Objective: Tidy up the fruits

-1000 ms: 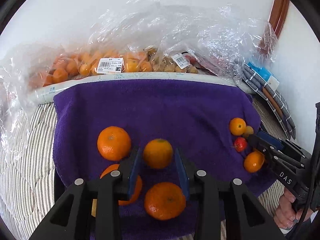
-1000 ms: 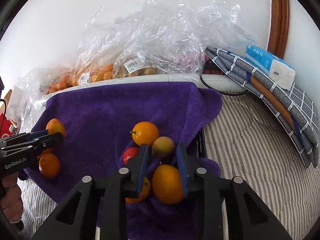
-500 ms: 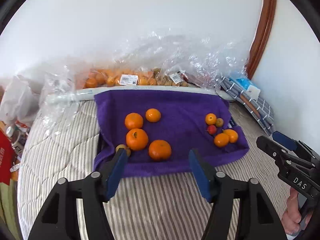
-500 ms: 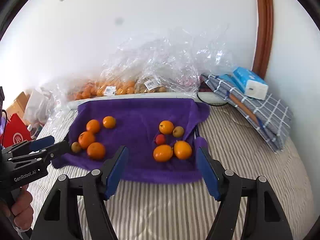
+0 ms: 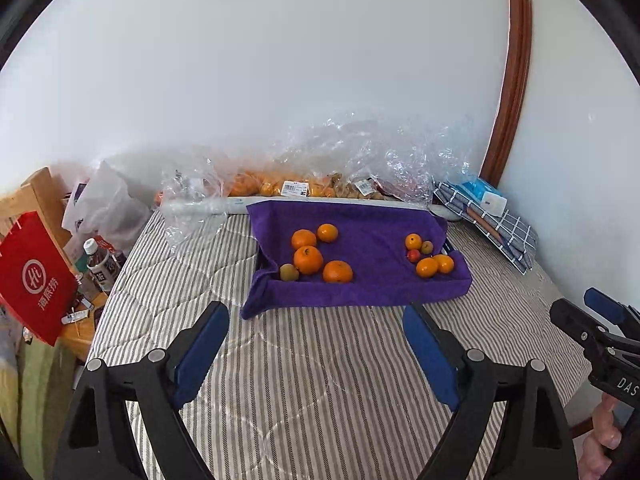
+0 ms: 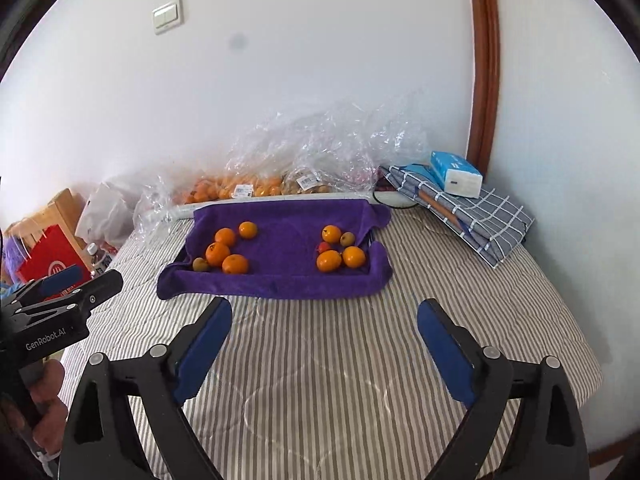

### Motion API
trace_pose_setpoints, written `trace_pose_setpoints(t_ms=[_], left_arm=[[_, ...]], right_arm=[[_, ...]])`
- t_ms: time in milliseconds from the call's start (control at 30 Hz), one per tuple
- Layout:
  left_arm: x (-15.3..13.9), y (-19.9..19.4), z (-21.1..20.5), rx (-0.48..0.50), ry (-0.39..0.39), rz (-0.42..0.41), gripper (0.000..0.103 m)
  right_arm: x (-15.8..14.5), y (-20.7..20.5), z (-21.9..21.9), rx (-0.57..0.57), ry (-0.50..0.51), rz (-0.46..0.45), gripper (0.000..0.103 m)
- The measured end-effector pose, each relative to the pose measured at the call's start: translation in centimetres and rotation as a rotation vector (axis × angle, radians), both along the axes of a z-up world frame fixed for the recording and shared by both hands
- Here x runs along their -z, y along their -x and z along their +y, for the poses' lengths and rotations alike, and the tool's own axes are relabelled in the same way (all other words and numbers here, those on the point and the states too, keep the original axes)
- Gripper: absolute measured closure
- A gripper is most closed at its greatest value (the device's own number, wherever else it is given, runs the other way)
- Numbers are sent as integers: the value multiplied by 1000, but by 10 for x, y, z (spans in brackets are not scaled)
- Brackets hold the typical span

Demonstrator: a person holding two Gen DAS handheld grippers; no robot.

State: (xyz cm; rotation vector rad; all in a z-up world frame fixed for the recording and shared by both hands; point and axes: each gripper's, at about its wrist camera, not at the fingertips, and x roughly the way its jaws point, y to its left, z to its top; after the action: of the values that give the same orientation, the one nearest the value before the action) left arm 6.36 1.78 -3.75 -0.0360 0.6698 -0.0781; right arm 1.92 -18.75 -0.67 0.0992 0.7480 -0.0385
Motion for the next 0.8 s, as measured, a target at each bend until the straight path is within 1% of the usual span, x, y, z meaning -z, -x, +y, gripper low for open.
trace_pose_setpoints(t_ms=[67,233,467,800], left_arm=[[-2,8,-2,0,-4,-9,15],[-7,24,-5,-10,-21,-43,14],[-7,29,-10,1,-24,-42,14],[-12,31,-6,2,-2,-44,14]], right_arm=[[-1,8,-3,8,-12,-2,6],[-2,20,-6,10,-28,-7,6],[-4,27,-7,21,-7,-2,6],[-4,31,-8,37,-16,1,6]])
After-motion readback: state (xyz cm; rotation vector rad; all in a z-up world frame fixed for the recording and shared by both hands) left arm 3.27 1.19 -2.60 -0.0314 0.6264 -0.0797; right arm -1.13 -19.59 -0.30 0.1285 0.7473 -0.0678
